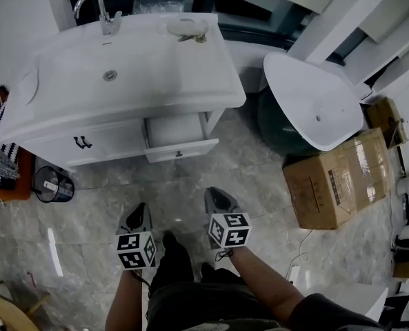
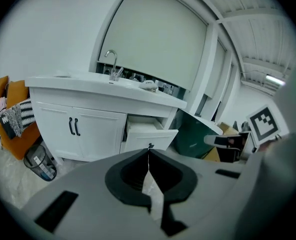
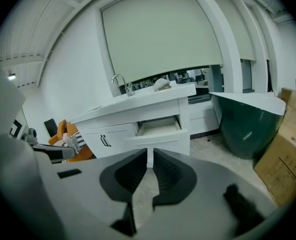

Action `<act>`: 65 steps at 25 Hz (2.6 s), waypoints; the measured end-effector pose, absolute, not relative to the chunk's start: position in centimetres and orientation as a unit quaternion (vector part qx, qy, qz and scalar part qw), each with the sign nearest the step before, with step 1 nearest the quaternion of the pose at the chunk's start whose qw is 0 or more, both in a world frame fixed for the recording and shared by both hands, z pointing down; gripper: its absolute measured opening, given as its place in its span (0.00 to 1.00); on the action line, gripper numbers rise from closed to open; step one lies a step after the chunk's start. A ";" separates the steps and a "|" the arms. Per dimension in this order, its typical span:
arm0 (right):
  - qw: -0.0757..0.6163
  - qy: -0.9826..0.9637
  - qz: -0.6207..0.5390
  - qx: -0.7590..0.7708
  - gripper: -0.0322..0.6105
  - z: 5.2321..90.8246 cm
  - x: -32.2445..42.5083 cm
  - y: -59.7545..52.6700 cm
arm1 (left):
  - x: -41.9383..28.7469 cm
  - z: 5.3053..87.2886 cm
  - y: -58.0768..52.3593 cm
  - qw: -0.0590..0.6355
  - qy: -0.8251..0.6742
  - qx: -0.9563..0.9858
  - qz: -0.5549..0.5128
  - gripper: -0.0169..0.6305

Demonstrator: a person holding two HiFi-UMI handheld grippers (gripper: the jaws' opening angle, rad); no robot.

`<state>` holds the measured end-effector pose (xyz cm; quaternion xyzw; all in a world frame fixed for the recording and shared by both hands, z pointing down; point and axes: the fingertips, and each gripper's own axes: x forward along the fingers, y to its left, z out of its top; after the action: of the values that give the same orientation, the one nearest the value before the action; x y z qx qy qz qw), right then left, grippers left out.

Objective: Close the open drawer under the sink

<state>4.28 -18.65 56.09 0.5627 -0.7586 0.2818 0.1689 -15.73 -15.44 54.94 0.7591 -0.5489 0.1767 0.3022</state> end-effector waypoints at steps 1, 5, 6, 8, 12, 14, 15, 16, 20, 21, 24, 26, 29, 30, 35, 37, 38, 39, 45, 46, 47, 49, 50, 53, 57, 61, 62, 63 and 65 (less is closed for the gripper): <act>0.175 -0.752 0.283 0.568 0.10 56.8 4.1 -19.1 | -16.0 55.7 -15.8 0.306 -0.545 0.759 0.180 0.05; 0.194 -0.737 0.285 0.582 0.10 59.3 3.2 -20.9 | -16.4 58.1 -17.4 0.317 -0.528 0.766 0.185 0.05; 0.198 -0.734 0.287 0.583 0.10 59.9 2.9 -21.2 | -16.5 58.6 -17.8 0.318 -0.525 0.767 0.186 0.05; 0.203 -0.731 0.290 0.583 0.10 60.9 2.4 -21.7 | -16.6 59.3 -18.4 0.321 -0.523 0.768 0.186 0.05; 0.208 -0.732 0.288 0.582 0.10 63.0 1.5 -23.3 | -16.8 60.7 -19.6 0.326 -0.527 0.765 0.175 0.05; 0.205 -0.728 0.292 0.585 0.10 64.2 1.0 -24.2 | -17.0 61.8 -20.2 0.326 -0.531 0.762 0.175 0.05; 0.203 -0.727 0.294 0.587 0.10 64.8 0.8 -24.7 | -17.2 62.3 -20.5 0.325 -0.532 0.761 0.177 0.05; 0.201 -0.726 0.296 0.588 0.10 65.4 0.6 -25.2 | -17.3 62.8 -20.8 0.325 -0.533 0.760 0.180 0.05; 0.199 -0.731 0.304 0.578 0.29 68.1 -0.9 -27.3 | -17.9 64.0 -22.0 0.324 -0.542 0.754 0.179 0.05; 0.201 -0.732 0.305 0.576 0.30 68.8 -1.2 -27.7 | -18.1 64.3 -22.3 0.324 -0.544 0.753 0.179 0.05; 0.204 -0.729 0.306 0.577 0.31 70.8 -1.7 -29.0 | -18.3 65.4 -22.9 0.323 -0.545 0.752 0.183 0.05; 0.204 -0.727 0.306 0.579 0.31 71.7 -1.8 -29.8 | -18.5 66.0 -23.1 0.323 -0.547 0.750 0.186 0.05; 0.210 -0.728 0.297 0.581 0.31 72.9 -1.8 -31.0 | -18.6 66.7 -23.6 0.324 -0.552 0.745 0.186 0.05; 0.215 -0.727 0.293 0.583 0.31 73.3 -1.6 -31.4 | -18.5 66.9 -23.8 0.325 -0.552 0.744 0.186 0.05; 0.236 -0.713 0.297 0.590 0.31 75.6 -1.2 -33.0 | -18.3 68.0 -24.6 0.327 -0.553 0.741 0.193 0.05; 0.242 -0.713 0.296 0.588 0.31 76.4 -1.2 -33.7 | -18.0 68.1 -24.9 0.328 -0.553 0.741 0.194 0.05; 0.249 -0.715 0.289 0.586 0.31 76.7 -1.3 -34.1 | -17.7 68.3 -25.1 0.329 -0.552 0.741 0.194 0.05; 0.258 -0.718 0.278 0.584 0.31 77.0 -1.4 -34.5 | -17.5 68.4 -25.3 0.329 -0.551 0.741 0.195 0.05; 0.279 -0.722 0.250 0.582 0.31 78.2 -1.9 -36.5 | -16.9 69.7 -26.2 0.334 -0.545 0.741 0.206 0.05; 0.279 -0.723 0.252 0.580 0.31 78.3 -2.0 -36.7 | -16.8 69.8 -26.3 0.335 -0.544 0.741 0.207 0.05; 0.279 -0.723 0.253 0.578 0.29 78.5 -2.1 -36.9 | -16.7 69.8 -26.4 0.336 -0.543 0.741 0.209 0.05; 0.280 -0.722 0.256 0.579 0.29 78.6 -2.2 -37.2 | -16.5 69.9 -26.5 0.337 -0.541 0.741 0.210 0.05; 0.281 -0.720 0.257 0.580 0.29 78.6 -2.2 -37.2 | -16.4 69.9 -26.6 0.338 -0.539 0.742 0.211 0.05; 0.279 -0.717 0.258 0.585 0.29 78.7 -2.2 -37.2 | -16.1 70.2 -26.7 0.339 -0.534 0.744 0.216 0.05; 0.269 -0.721 0.259 0.584 0.28 78.6 -2.2 -38.1 | -16.2 70.1 -27.1 0.340 -0.535 0.743 0.216 0.05; 0.266 -0.725 0.260 0.579 0.28 78.5 -2.5 -39.8 | -16.6 70.6 -27.6 0.335 -0.535 0.742 0.225 0.05; 0.265 -0.726 0.261 0.578 0.28 78.5 -2.6 -40.1 | -16.7 70.6 -27.7 0.337 -0.535 0.741 0.226 0.05; 0.264 -0.727 0.261 0.578 0.28 78.5 -2.7 -40.5 | -16.7 70.6 -27.9 0.338 -0.536 0.740 0.225 0.05; 0.259 -0.731 0.261 0.575 0.28 78.4 -2.9 -41.5 | -16.8 70.5 -28.3 0.337 -0.537 0.740 0.225 0.05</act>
<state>-2.87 -41.54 78.40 0.5749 -0.7308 0.2614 0.2589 -16.76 -28.32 70.53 0.7402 -0.5365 0.2251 0.3369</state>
